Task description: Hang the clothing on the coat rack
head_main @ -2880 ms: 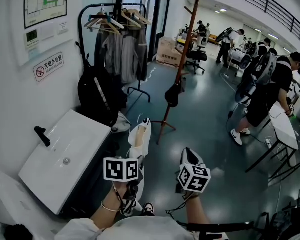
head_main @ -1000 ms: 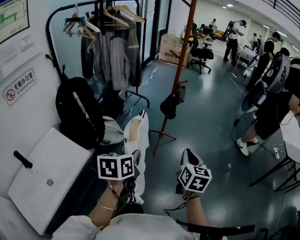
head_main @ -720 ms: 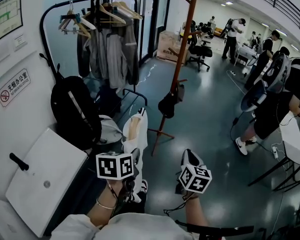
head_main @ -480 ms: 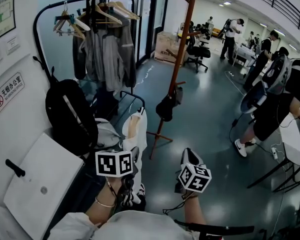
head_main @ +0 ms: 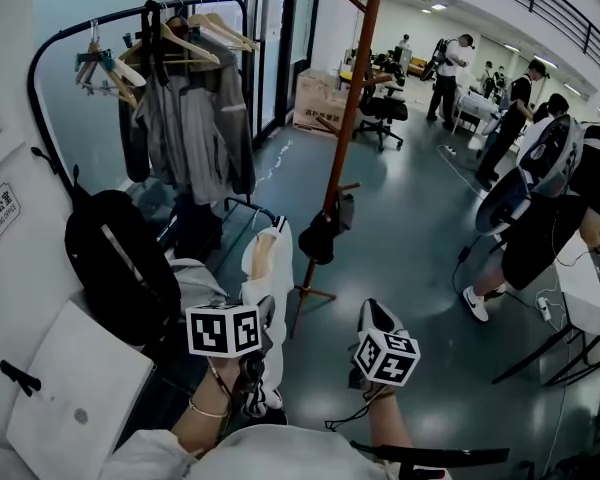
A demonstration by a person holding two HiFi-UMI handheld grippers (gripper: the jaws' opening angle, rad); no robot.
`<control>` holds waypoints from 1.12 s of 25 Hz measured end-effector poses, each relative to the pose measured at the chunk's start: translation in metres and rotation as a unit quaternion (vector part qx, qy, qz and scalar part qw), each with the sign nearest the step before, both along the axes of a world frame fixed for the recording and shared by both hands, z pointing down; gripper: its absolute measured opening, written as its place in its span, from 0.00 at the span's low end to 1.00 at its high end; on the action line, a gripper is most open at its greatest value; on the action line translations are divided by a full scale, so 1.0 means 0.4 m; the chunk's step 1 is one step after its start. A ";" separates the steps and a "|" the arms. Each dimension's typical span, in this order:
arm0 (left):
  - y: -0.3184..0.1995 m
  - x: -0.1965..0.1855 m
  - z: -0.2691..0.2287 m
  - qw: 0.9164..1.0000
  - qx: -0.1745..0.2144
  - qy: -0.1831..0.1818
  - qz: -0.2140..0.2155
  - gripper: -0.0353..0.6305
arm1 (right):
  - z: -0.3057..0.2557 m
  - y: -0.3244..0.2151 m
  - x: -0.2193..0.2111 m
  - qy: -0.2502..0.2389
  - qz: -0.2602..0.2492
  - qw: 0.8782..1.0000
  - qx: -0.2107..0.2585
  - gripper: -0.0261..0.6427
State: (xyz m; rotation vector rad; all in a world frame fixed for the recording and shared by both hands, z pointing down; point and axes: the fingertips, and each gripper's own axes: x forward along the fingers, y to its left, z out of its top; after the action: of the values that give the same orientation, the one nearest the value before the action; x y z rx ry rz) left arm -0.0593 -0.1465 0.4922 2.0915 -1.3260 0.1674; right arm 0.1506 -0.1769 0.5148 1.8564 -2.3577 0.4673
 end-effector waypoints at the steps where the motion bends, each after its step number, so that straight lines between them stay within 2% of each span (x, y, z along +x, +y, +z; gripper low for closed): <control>1: -0.018 0.001 0.002 1.000 -0.001 -0.001 0.000 0.09 | 0.004 -0.018 0.004 -0.001 0.002 1.000 -0.002 0.07; 7: -0.128 -0.012 0.016 1.000 -0.009 0.000 0.000 0.09 | 0.017 -0.137 -0.017 -0.005 -0.002 1.000 -0.009 0.07; 12: -0.234 -0.036 0.017 1.000 -0.016 0.015 -0.001 0.09 | 0.002 -0.245 -0.059 0.005 -0.016 1.000 -0.008 0.07; 28: -0.534 -0.080 0.026 1.000 -0.010 0.019 -0.009 0.09 | -0.007 -0.522 -0.079 0.019 -0.012 1.000 -0.006 0.07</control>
State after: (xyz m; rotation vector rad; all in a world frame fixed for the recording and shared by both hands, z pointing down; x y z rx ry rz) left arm -0.0912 -0.3600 0.5028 2.0551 -1.3140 0.1319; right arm 0.1190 -0.3857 0.5118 1.8138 -2.3446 0.4394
